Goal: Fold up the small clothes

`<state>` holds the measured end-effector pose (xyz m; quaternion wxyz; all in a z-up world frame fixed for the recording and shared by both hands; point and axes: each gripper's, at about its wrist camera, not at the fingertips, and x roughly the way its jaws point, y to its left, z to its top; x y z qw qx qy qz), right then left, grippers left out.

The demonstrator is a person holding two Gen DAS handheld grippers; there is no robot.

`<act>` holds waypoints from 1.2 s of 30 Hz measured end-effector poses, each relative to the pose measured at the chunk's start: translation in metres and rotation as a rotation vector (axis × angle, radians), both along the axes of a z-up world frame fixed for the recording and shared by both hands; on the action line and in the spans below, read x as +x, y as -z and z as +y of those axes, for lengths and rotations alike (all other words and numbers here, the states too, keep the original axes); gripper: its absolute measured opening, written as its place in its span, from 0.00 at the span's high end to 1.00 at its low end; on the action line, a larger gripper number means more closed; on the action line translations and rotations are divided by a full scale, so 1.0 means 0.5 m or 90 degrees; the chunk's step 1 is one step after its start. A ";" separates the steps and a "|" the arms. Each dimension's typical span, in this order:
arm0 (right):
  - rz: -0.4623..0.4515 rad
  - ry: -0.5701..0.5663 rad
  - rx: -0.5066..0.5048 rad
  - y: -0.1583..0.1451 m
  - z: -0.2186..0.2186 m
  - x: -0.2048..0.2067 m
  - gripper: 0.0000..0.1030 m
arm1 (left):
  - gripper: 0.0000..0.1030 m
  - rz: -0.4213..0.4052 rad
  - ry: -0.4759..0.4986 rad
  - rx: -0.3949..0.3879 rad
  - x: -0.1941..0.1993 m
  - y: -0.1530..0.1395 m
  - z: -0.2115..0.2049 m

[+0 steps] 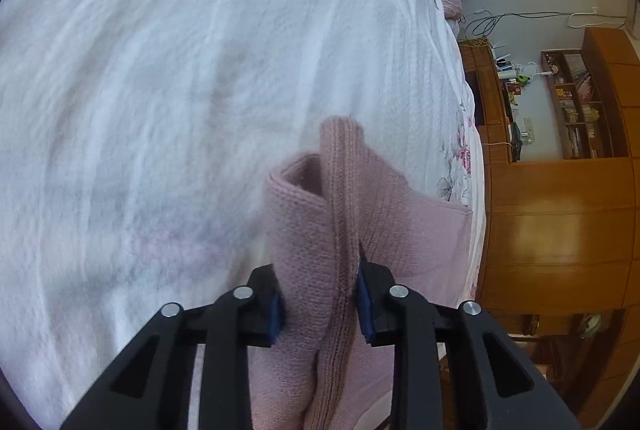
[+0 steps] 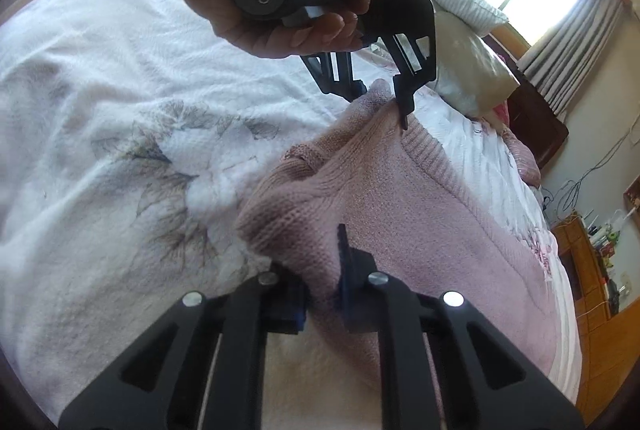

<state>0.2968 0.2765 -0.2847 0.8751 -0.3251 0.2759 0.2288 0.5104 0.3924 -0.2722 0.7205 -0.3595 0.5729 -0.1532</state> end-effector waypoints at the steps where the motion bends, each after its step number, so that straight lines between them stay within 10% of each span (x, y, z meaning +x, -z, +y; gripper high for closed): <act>1: 0.001 0.008 0.017 -0.017 -0.008 0.001 0.89 | 0.73 -0.006 -0.001 0.003 -0.001 -0.022 -0.008; 18: 0.015 0.146 0.287 -0.235 -0.236 -0.014 0.90 | 0.73 -0.072 0.053 0.091 0.023 -0.319 -0.278; 36: 0.029 0.198 0.386 -0.252 -0.398 0.008 0.90 | 0.73 -0.069 0.109 0.133 0.073 -0.341 -0.466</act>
